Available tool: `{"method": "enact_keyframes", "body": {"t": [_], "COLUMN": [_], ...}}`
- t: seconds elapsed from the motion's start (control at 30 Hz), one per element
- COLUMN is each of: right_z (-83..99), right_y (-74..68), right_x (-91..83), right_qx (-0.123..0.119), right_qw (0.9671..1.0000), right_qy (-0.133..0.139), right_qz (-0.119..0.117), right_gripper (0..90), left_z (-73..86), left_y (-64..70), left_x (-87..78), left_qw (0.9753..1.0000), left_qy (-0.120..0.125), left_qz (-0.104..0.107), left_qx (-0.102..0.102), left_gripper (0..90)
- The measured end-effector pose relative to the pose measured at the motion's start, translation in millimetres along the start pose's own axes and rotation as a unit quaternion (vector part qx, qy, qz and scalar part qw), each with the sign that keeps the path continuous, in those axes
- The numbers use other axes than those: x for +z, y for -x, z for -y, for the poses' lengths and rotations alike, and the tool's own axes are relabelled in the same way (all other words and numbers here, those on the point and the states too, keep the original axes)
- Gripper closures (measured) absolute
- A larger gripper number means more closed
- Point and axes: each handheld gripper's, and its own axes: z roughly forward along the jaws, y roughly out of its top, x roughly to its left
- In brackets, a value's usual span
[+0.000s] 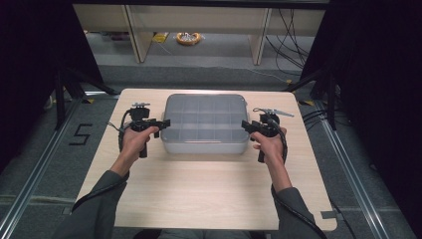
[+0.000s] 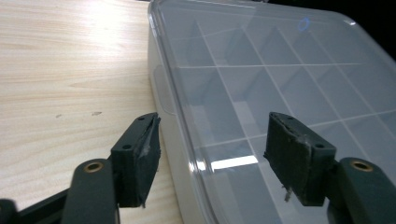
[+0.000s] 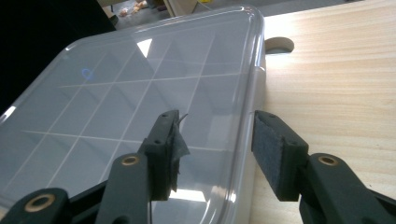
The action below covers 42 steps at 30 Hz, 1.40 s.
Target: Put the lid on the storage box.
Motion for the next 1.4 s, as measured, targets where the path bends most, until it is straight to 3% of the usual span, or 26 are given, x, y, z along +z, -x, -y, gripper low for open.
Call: {"method": "enact_keyframes", "body": {"t": [0.07, 0.13, 0.17, 0.27, 0.3, 0.33, 0.37, 0.4, 0.47, 0.5, 0.53, 0.6, 0.77, 0.8, 0.83, 0.87, 0.97, 1.03, 1.07, 1.1, 1.13, 1.23, 1.27, 1.33, 1.4], "right_z": [0.8, 0.9, 1.7, 2.2, 2.3, 2.3, 3.7, 3.7, 4.8, 6.2, 6.7, 8.8, 13.0, 13.5, 13.5, 12.6, 17.7, 19.2, 22.0, 24.4, 27.2, 27.0, 27.0, 27.6, 28.9], "right_y": [-2.9, -0.7, -6.5, -6.4, -4.5, -4.5, -10.8, -10.8, -6.5, -12.1, -8.8, -10.9, -18.6, -21.7, -21.7, -18.9, -21.7, -22.0, -23.3, -22.0, -24.8, -25.1, -25.1, -23.4, -24.4], "right_x": [-0.9, -2.8, -6.4, -7.2, -7.7, -7.7, -11.4, -11.4, -10.2, -13.1, -12.2, -14.5, -17.6, -18.9, -18.9, -19.5, -20.6, -21.8, -21.7, -21.2, -21.1, -21.1, -21.1, -22.5, -24.1], "right_qx": [0.010, -0.013, 0.011, 0.003, -0.016, -0.016, 0.018, 0.018, -0.017, 0.012, -0.019, -0.024, -0.025, -0.012, -0.012, -0.034, -0.038, -0.046, -0.036, -0.043, -0.030, -0.032, -0.032, -0.043, -0.037], "right_qw": [1.0000, 0.9999, 0.9999, 0.9999, 0.9997, 0.9997, 0.9997, 0.9997, 0.9997, 0.9997, 0.9995, 0.9994, 0.9992, 0.9995, 0.9995, 0.9990, 0.9981, 0.9982, 0.9981, 0.9976, 0.9986, 0.9982, 0.9982, 0.9979, 0.9984], "right_qy": [-0.002, 0.007, 0.001, 0.007, 0.010, 0.010, -0.001, -0.001, 0.008, 0.003, 0.014, 0.014, 0.019, 0.015, 0.015, 0.017, 0.032, 0.024, 0.028, 0.034, 0.017, 0.028, 0.028, 0.028, 0.018], "right_qz": [0.001, -0.003, -0.011, -0.011, -0.015, -0.015, -0.017, -0.017, -0.017, -0.022, -0.019, -0.021, -0.027, -0.026, -0.026, -0.025, -0.037, -0.031, -0.042, -0.042, -0.039, -0.041, -0.041, -0.040, -0.038], "right_gripper": [52.5, 51.9, 50.6, 47.9, 45.5, 45.5, 42.7, 42.7, 41.6, 40.5, 39.8, 37.8, 35.3, 34.8, 34.8, 34.2, 32.9, 32.8, 32.5, 32.5, 32.3, 32.3, 32.3, 32.1, 32.0], "left_z": [1.6, 5.8, 8.2, 15.6, 18.3, 20.8, 23.3, 25.6, 29.9, 31.8, 33.1, 36.6, 44.0, 44.5, 45.5, 45.9, 47.5, 49.5, 50.8, 51.7, 52.7, 54.4, 55.4, 57.3, 58.5], "left_y": [0.5, 1.0, 1.3, 1.8, 2.1, 2.4, 2.7, 3.5, 5.3, 6.2, 7.6, 9.8, 14.2, 13.9, 15.9, 16.4, 18.9, 19.9, 20.0, 19.7, 20.3, 19.7, 21.5, 22.5, 22.2], "left_x": [-2.1, -6.3, -8.2, -13.4, -14.8, -16.1, -17.1, -17.7, -20.0, -21.1, -21.3, -23.7, -25.4, -27.6, -27.7, -29.3, -31.9, -32.9, -33.3, -33.5, -32.8, -33.6, -32.7, -33.4, -34.9], "left_qw": [1.0000, 0.9999, 0.9998, 0.9994, 0.9993, 0.9992, 0.9992, 0.9991, 0.9989, 0.9987, 0.9987, 0.9982, 0.9978, 0.9974, 0.9975, 0.9973, 0.9971, 0.9969, 0.9970, 0.9969, 0.9969, 0.9962, 0.9966, 0.9965, 0.9961], "left_qy": [-0.001, -0.004, -0.006, -0.008, -0.006, -0.007, -0.008, -0.008, -0.007, -0.007, -0.001, 0.000, 0.000, -0.006, 0.002, 0.000, 0.005, 0.007, 0.006, 0.003, 0.004, -0.004, 0.005, 0.003, 0.000], "left_qz": [0.005, 0.011, 0.011, 0.021, 0.024, 0.027, 0.027, 0.030, 0.035, 0.039, 0.043, 0.044, 0.052, 0.053, 0.057, 0.057, 0.060, 0.062, 0.062, 0.062, 0.064, 0.067, 0.068, 0.068, 0.071], "left_qx": [0.002, 0.012, 0.016, 0.025, 0.027, 0.028, 0.029, 0.027, 0.030, 0.032, 0.030, 0.040, 0.041, 0.049, 0.042, 0.046, 0.046, 0.048, 0.047, 0.048, 0.046, 0.055, 0.046, 0.050, 0.053], "left_gripper": [31.4, 30.2, 30.0, 28.8, 28.0, 28.0, 27.2, 27.2, 26.9, 26.7, 26.5, 26.2, 25.3, 25.1, 25.1, 25.0, 24.0, 23.7, 23.7, 23.5, 22.9, 22.7, 22.7, 22.4, 22.3]}}
